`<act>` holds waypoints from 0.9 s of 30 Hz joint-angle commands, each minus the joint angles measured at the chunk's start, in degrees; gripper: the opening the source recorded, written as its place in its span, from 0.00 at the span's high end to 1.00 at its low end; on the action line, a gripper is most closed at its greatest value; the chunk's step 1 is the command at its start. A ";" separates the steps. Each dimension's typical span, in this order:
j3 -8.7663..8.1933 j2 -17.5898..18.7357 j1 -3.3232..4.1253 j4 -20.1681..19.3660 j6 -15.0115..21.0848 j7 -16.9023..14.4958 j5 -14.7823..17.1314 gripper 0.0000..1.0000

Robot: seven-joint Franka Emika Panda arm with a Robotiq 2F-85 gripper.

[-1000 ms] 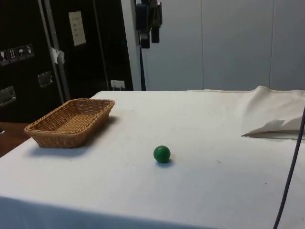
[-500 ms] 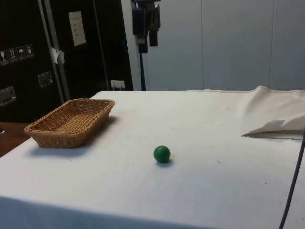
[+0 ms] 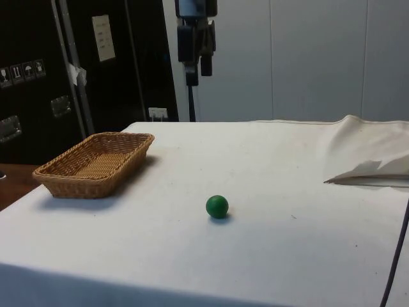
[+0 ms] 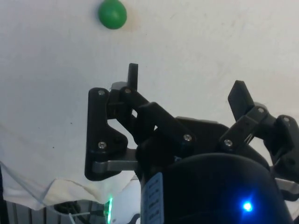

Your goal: Pick up the ball and place it into the basket.

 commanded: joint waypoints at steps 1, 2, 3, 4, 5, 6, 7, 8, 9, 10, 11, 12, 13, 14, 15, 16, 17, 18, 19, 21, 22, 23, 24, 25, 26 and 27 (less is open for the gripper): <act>0.00 0.06 0.00 -0.29 0.34 -0.06 0.17 0.00; -0.06 -0.06 0.17 -0.97 1.55 -0.40 1.03 0.00; -0.06 -0.06 0.17 -1.38 2.01 -0.52 1.26 0.00; -0.11 -0.06 0.23 -1.66 2.41 -0.69 1.55 0.00; -0.17 0.00 0.23 -2.41 3.44 -1.03 2.18 0.00; -0.17 0.00 0.23 -2.75 3.90 -1.26 2.52 0.00; -0.17 0.06 0.23 -3.04 4.35 -1.43 2.86 0.00; -0.17 0.11 0.29 -3.38 4.87 -1.60 3.21 0.00; -0.06 0.17 0.00 -3.09 4.18 -1.20 2.41 0.00; -0.17 0.23 0.29 -3.72 5.44 -1.83 3.55 0.00; -0.11 0.34 0.29 -4.30 6.30 -2.18 4.24 0.00; -0.11 0.52 0.34 -4.64 6.88 -2.35 4.58 0.00; -0.06 0.63 0.40 -4.98 7.39 -2.52 4.93 0.00; 0.00 0.80 0.40 -5.27 7.91 -2.64 5.21 0.00; 0.06 0.92 0.40 -5.50 8.31 -2.81 5.56 0.00; 0.11 1.09 0.46 -5.84 8.94 -2.98 5.96 0.00; 0.23 1.09 0.11 -5.61 8.19 -2.64 5.16 0.00; 0.17 1.26 0.52 -6.13 9.40 -3.15 6.30 0.00; 0.34 1.66 0.52 -6.70 10.43 -3.50 7.10 0.00; 0.52 2.06 0.57 -7.28 11.52 -3.84 7.85 0.00; 0.57 2.29 0.63 -7.51 12.03 -4.07 8.31 0.00; 0.69 2.52 0.69 -7.79 12.61 -4.24 8.71 0.00; 0.92 3.04 0.74 -8.25 13.64 -4.64 9.57 0.00; 0.92 2.92 0.34 -7.85 12.55 -4.13 8.37 0.00; 1.03 3.21 0.74 -8.42 14.04 -4.81 9.97 0.00; 1.20 3.50 0.80 -8.71 14.61 -4.98 10.43 0.00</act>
